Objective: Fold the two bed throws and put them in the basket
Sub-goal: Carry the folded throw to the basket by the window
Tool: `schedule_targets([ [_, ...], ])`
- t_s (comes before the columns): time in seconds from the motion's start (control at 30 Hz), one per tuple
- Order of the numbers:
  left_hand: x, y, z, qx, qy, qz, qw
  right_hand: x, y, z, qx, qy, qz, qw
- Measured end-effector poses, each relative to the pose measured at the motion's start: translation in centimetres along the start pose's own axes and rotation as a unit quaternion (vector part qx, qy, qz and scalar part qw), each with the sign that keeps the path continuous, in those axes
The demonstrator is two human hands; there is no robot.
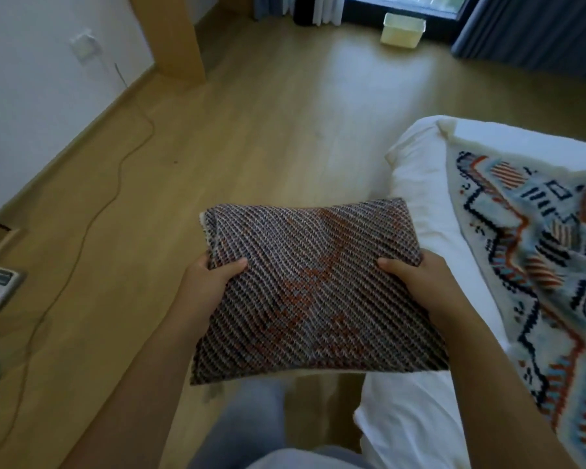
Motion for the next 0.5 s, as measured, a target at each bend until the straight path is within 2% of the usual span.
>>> schedule_targets([
  [0.33,19.7,14.9,-10.1,0.069,-0.029,0.087,0.993,19.1,-3.5,5.7,0.057,0.072,-0.071,0.993],
  [0.5,28.6,24.1,-12.8,0.086,-0.031,0.098,0.991,30.1,-7.4,6.7,0.058,0.083,-0.080,0.992],
])
Point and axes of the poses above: each hand's wrist, its own x-axis towards the middle knuckle, its own y-axis out of the palm, z = x × y, the point moved 4 cm from there along x, towards the middle knuckle, and after that the axes turned 13 degrees about -x, right-handed, at the moved point
